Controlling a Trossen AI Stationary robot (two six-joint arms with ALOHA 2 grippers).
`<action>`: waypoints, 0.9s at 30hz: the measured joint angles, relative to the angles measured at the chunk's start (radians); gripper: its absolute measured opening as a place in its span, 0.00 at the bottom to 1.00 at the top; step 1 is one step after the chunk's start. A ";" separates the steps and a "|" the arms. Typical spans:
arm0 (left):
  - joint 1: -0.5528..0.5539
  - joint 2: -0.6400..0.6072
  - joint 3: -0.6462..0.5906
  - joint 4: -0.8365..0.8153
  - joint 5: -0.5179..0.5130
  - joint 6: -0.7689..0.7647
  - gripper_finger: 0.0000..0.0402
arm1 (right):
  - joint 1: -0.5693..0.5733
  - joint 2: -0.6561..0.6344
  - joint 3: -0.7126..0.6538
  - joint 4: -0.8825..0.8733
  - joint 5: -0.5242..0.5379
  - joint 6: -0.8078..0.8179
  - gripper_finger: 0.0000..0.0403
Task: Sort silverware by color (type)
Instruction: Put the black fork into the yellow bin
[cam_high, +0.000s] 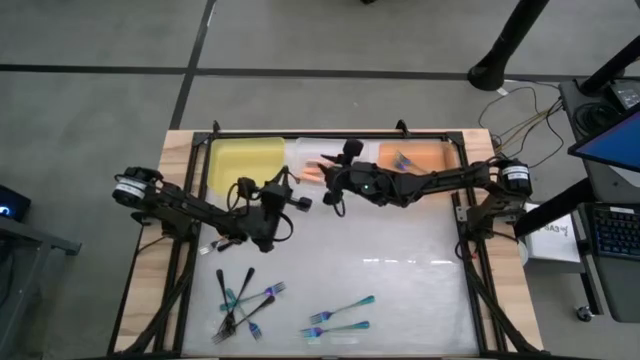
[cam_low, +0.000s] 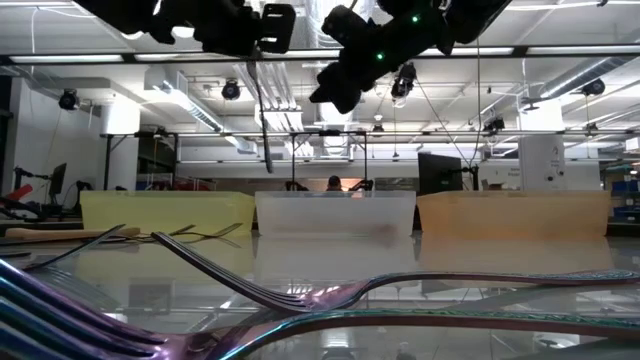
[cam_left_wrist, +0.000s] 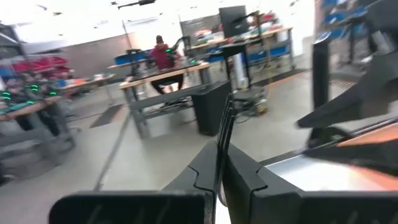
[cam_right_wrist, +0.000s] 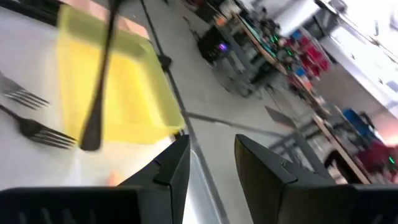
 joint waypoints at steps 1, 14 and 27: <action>0.002 -0.003 0.000 0.000 0.000 0.021 0.00 | -0.005 0.000 0.000 -0.004 0.015 0.011 0.29; 0.088 -0.019 -0.002 -0.001 0.000 0.209 0.00 | -0.084 0.000 0.000 -0.147 0.011 0.186 0.29; 0.232 -0.089 -0.002 -0.059 0.019 0.336 0.00 | -0.125 0.000 0.000 -0.158 -0.069 0.246 0.29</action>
